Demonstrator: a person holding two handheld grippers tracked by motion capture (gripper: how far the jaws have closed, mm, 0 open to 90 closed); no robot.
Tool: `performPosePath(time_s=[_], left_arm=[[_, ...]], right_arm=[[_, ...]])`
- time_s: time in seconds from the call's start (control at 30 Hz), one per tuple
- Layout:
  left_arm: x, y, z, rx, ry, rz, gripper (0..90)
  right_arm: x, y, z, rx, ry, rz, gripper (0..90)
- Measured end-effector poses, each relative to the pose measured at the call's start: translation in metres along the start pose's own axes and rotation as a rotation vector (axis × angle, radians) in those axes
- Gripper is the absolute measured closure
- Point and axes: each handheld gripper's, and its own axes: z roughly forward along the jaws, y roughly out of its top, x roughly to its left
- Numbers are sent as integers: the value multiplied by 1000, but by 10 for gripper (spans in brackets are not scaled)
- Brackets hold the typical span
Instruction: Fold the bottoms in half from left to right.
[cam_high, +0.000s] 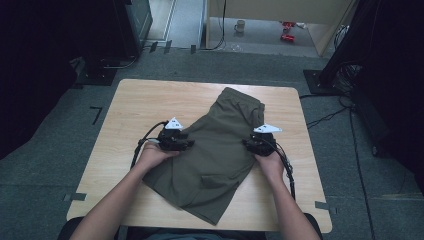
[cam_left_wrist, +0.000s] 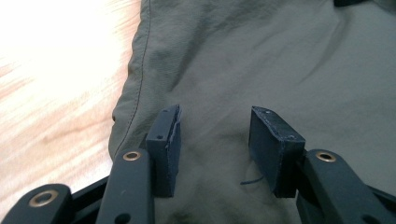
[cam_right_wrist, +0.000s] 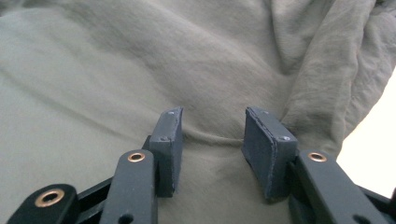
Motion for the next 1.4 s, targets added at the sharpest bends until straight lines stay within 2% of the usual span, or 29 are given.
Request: performPosePath(time_s=[0.07, 0.1, 0.13, 0.17, 0.2, 0.23, 0.27, 0.4, 0.57, 0.6, 0.67, 0.7, 0.83, 0.93, 1.1, 1.27, 1.4], left_arm=[[-3, -2, -3, -1, 7, -30, 558], [-5, -4, -6, 2, 2, -64, 560], [-5, -4, -6, 2, 2, -64, 560], [-7, -7, -9, 5, -14, -101, 559], [-7, -7, -9, 5, -14, -101, 558], [-9, -10, -12, 3, -33, -132, 555], [-10, -12, -14, 4, -44, -144, 553], [-17, -17, -18, 1, -45, -137, 534], [-32, -25, -25, 6, 9, -115, 493], [-32, -25, -25, 6, 9, -115, 488], [-39, -28, -27, -2, 36, -115, 485], [-46, -31, -28, 3, 72, -91, 476], [-59, -36, -30, 6, 132, -55, 458], [-63, -37, -32, 15, 142, -54, 442], [-68, -41, -36, 16, 145, -88, 441], [-72, -45, -43, 23, 120, -125, 435], [-75, -48, -47, 30, 109, -135, 434]], right_arm=[[1, 1, 1, 1, -6, -8, 557], [3, 2, 4, -3, -7, -10, 537], [3, 2, 4, -3, -7, -10, 537], [4, 4, 7, -4, -6, -12, 527], [4, 5, 8, -4, -7, -11, 525], [4, 6, 9, -4, -8, -13, 523], [5, 7, 10, -5, -8, -9, 519], [8, 11, 15, -3, -6, -15, 503], [12, 16, 21, -1, -1, -20, 503], [12, 16, 21, -1, -1, -20, 503], [14, 17, 23, -2, 5, -24, 505], [16, 18, 24, -1, 13, -29, 505], [20, 19, 26, -4, 18, -38, 503], [24, 20, 27, -2, 23, -39, 497], [27, 21, 29, 0, 28, -46, 497], [32, 22, 30, 0, 46, -61, 500], [35, 21, 30, -1, 53, -70, 500]])
